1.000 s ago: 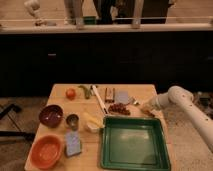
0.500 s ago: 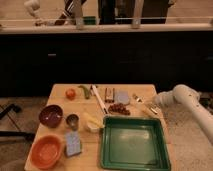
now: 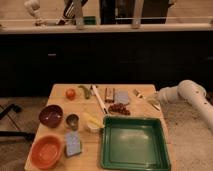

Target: Place fork in tray

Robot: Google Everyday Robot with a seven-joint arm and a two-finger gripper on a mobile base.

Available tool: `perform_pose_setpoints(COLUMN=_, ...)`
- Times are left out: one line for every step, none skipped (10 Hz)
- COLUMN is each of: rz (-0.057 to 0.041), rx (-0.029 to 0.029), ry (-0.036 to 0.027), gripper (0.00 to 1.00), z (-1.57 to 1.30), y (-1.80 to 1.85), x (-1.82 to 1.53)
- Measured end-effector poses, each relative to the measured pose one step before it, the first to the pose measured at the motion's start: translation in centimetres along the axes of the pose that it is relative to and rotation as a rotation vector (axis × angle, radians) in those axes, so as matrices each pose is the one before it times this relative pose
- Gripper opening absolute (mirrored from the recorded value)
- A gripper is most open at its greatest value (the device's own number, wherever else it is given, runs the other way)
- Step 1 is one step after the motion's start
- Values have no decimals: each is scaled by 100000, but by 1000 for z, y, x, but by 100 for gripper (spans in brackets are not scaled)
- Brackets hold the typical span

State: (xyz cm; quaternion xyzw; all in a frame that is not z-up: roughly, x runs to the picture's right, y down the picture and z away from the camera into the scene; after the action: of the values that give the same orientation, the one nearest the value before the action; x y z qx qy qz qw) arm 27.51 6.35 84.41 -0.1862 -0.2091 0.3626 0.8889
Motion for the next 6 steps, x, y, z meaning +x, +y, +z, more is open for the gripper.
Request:
perform_pose_setpoints(rz=-4251, rx=-1094, ry=-1116, gripper=0, z=-835, y=665, x=-1395)
perform_pose_setpoints(rz=-4210, rx=-1664, ry=-833, gripper=0, z=-151, y=827, x=-1421)
perform_pose_setpoints(rz=-5054, rx=-2376, ry=-729, gripper=0, z=33, y=1117, x=-1530)
perform_pose_setpoints(rz=-4415, rx=-2149, ry=-451, gripper=0, z=-189, y=1260, x=-1030)
perform_pose_setpoints(rz=-4978, rx=-2682, ry=-370, gripper=0, z=-405, y=1848, x=-942)
perform_pose_setpoints(rz=-3304, rx=-2047, ry=-52, gripper=0, z=-184, y=1352, x=-488)
